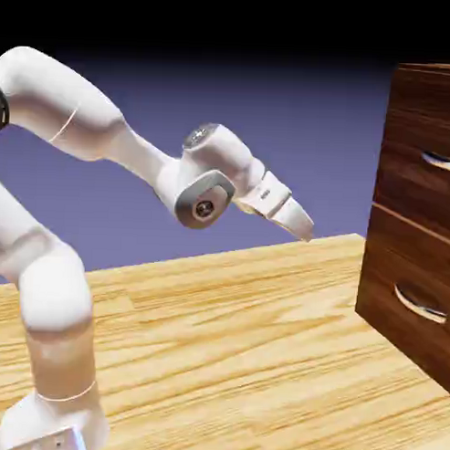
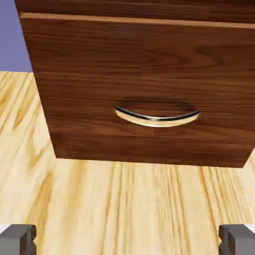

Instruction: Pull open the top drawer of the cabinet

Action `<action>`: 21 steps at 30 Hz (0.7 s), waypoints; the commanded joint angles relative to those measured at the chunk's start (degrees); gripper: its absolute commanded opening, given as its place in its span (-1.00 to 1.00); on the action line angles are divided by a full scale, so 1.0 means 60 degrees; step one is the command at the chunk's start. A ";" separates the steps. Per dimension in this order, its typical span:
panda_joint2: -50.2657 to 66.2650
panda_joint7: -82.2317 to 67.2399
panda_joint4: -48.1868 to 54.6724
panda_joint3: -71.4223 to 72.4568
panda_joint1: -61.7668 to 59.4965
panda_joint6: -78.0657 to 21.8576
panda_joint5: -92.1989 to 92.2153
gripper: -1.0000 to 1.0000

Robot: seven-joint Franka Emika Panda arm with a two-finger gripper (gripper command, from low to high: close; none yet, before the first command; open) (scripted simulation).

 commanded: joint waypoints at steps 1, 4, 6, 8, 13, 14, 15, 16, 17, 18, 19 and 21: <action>0.0330 -0.0396 0.0131 -0.0288 0.0163 -0.0118 0.0416 1.00; 0.1319 -0.1581 0.0525 -0.1150 0.0650 -0.0471 0.1662 1.00; 0.1979 -0.2371 0.0787 -0.1725 0.0974 -0.0706 0.2492 1.00; 0.2638 -0.3162 0.1049 -0.2300 0.1299 -0.0942 0.3323 1.00; 0.4287 -0.5137 0.1705 -0.3737 0.2111 -0.1530 0.5399 1.00; 0.4617 -0.5533 0.1836 -0.4025 0.2273 -0.1648 0.5815 1.00; 0.4947 -0.5928 0.1967 -0.4312 0.2436 -0.1766 0.6230 1.00; 0.5276 -0.6323 0.2098 -0.4600 0.2598 -0.1883 0.6645 1.00; 0.5606 -0.6718 0.2229 -0.4887 0.2760 -0.2001 0.7061 1.00; 0.5936 -0.7113 0.2360 -0.5175 0.2923 -0.2119 0.7476 1.00; 0.6266 -0.7508 0.2491 -0.5462 0.3085 -0.2236 0.7891 1.00; 0.6925 -0.8299 0.2754 -0.6037 0.3410 -0.2472 0.8722 1.00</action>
